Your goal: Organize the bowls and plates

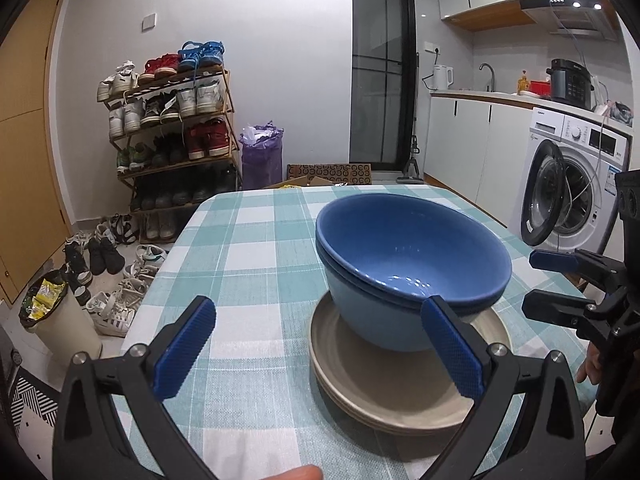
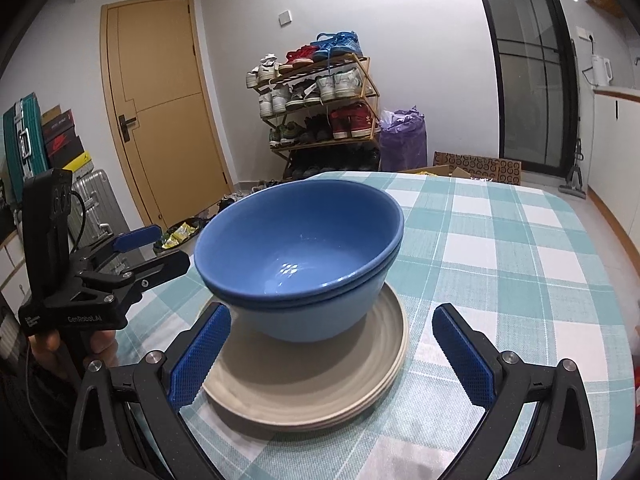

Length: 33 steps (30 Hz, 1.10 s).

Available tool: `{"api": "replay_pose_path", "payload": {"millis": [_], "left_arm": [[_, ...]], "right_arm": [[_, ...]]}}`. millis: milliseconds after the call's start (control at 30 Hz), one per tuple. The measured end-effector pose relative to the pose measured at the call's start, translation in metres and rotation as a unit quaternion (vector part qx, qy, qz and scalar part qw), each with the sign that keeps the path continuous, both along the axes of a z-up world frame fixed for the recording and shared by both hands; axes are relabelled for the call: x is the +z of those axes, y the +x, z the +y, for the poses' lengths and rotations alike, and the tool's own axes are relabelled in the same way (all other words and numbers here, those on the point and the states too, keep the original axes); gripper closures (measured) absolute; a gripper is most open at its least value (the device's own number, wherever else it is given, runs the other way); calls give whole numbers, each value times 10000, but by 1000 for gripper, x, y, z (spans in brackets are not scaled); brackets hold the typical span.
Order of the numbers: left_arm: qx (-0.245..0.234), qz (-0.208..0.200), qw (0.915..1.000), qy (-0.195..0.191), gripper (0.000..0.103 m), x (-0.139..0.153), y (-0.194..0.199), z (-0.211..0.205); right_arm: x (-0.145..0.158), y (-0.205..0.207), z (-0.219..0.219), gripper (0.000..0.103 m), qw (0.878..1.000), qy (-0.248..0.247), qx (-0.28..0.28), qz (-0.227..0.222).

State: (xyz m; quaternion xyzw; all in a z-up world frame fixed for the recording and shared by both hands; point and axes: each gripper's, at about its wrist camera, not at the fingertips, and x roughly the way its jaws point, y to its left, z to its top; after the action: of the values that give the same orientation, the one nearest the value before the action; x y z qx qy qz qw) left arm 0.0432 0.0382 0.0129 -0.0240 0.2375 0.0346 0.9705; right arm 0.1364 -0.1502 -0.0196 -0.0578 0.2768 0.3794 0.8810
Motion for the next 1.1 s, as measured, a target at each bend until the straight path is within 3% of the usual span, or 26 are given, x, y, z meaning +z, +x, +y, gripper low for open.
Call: {"api": "replay_pose_path", "payload": {"millis": [1100], "left_arm": [[131,-302,9994,-88,0,-16,-29,-2]], "right_arm": [[-20,-61,-13,0,9983,218,86,-529]]}}
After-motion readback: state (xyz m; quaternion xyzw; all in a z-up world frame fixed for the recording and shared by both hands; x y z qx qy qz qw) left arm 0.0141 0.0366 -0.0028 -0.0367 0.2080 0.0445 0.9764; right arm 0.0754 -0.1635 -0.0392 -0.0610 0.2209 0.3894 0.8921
